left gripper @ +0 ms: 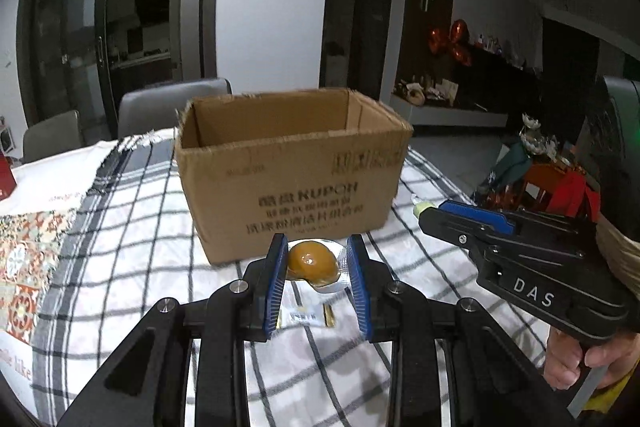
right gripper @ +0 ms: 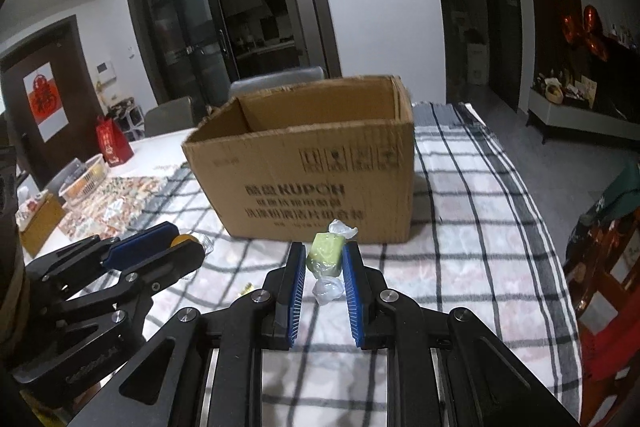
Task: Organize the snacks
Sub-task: 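Carry both candies over the box and open both tools to drop them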
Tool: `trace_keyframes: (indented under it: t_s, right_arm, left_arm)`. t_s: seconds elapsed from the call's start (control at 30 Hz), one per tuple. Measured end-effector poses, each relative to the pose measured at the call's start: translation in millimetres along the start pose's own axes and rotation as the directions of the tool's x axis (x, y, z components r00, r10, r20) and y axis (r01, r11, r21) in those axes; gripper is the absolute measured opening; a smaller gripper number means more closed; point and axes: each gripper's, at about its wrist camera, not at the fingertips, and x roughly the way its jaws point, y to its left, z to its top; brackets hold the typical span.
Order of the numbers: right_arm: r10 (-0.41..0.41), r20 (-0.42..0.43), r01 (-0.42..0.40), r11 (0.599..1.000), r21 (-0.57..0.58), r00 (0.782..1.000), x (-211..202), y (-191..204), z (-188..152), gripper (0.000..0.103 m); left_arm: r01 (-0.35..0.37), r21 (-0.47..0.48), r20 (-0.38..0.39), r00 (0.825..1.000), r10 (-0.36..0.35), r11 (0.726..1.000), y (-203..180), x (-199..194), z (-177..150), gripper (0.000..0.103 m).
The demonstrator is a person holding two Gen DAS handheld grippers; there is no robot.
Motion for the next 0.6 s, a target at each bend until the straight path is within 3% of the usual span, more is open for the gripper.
trace_keyframes:
  t_s: [0.37, 0.6]
  right_arm:
    - [0.012, 0.091, -0.012, 1.000, 0.002, 0.996, 2, 4, 48, 0.020]
    - [0.021, 0.107, -0.019, 1.000, -0.016, 0.994, 18, 6, 76, 0.020]
  left_arm:
    - [-0.052, 0.039, 0.085, 0.995, 0.048, 0.998, 13, 0, 47, 0.030]
    - [-0.073, 0.041, 0.092, 0.993, 0.069, 0.996, 26, 15, 72, 0.030]
